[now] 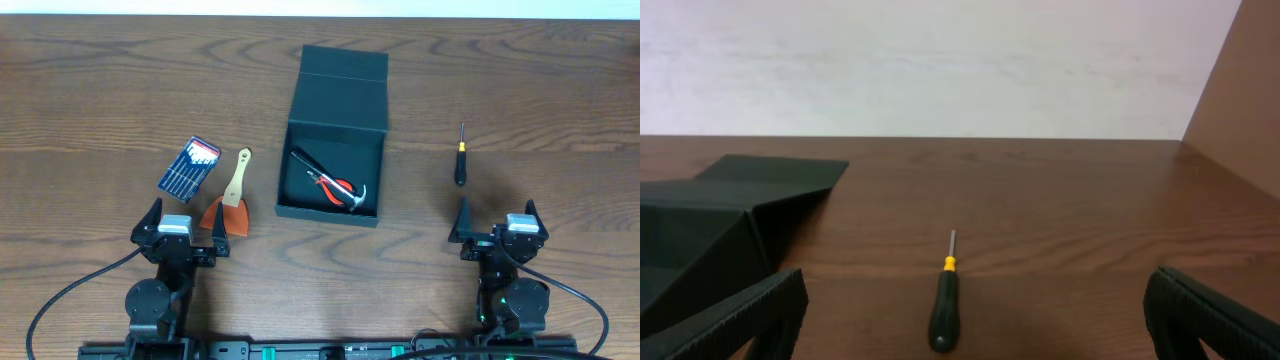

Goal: Pack container

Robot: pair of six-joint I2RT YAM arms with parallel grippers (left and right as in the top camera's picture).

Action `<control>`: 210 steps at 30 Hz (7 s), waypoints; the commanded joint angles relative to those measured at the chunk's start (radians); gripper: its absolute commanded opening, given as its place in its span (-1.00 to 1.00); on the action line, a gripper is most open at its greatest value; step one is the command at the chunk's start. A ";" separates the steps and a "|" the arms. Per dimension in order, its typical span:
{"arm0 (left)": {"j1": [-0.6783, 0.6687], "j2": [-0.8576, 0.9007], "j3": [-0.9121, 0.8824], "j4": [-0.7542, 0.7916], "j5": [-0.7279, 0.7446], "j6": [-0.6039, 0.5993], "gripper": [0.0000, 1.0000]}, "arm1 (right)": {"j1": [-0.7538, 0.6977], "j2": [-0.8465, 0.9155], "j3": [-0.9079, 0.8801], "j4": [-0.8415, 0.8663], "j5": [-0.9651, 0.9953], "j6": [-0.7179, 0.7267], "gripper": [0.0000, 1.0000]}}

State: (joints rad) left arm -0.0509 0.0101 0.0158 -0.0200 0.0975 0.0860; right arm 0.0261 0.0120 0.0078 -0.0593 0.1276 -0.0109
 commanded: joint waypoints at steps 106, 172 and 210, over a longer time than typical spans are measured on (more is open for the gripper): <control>-0.005 1.015 1.045 -0.883 0.144 -0.174 0.97 | -0.102 2.129 1.686 -1.073 -0.106 0.126 0.94; -0.005 1.015 1.045 -0.872 0.126 -0.174 0.97 | -0.103 2.199 1.557 -0.972 -0.106 0.130 -0.97; -0.005 1.015 1.045 -0.873 0.126 -0.166 0.97 | 0.154 1.659 1.579 -0.961 -0.249 -0.270 -0.97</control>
State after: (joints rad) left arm -0.0536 1.0248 1.0405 -0.8928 0.2325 -0.0837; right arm 0.0937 1.7546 1.5742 -1.0203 -0.0525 -0.0734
